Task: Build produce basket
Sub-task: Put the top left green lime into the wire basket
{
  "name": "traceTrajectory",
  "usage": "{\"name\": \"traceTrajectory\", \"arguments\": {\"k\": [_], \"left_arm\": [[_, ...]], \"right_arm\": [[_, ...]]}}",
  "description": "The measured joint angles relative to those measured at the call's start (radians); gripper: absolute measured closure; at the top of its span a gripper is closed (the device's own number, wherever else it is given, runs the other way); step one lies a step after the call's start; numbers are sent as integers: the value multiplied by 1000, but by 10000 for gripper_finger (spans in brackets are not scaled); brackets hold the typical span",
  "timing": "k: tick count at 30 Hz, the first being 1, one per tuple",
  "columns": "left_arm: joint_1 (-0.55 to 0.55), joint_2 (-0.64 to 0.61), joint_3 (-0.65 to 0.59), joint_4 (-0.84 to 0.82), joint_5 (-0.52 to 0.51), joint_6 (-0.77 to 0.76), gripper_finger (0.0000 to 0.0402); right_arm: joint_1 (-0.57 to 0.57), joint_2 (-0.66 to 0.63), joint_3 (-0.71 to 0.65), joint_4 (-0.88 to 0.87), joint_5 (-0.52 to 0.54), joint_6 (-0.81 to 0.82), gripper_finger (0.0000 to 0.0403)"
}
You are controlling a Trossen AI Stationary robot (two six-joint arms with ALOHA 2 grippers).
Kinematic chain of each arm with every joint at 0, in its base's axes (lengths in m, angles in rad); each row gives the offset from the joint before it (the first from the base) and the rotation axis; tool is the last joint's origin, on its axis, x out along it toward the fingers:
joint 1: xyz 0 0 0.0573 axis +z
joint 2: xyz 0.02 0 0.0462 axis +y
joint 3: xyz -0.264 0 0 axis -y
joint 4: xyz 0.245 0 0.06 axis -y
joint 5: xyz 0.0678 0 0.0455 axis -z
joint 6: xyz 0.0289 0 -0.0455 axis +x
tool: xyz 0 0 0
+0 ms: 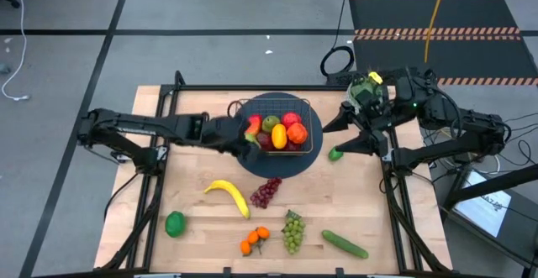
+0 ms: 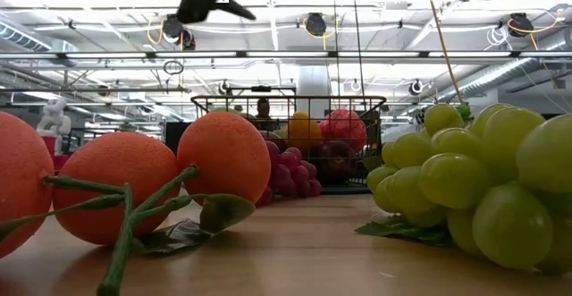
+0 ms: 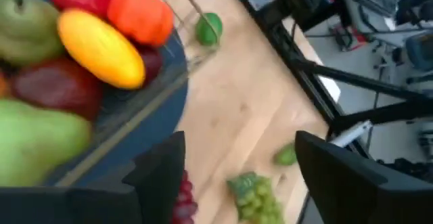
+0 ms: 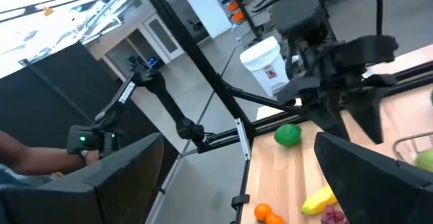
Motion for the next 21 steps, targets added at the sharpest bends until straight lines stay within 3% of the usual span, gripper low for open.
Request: {"name": "traceTrajectory", "arguments": {"k": [11,21], "left_arm": [[-317,-7,-4,-21,-246,-178,209],[-378,-7,-4,-28,-306,-182,227]], "right_arm": [[104,2,0,2,121,-84,26],[103,5,0,2,118,-155,35]]}}
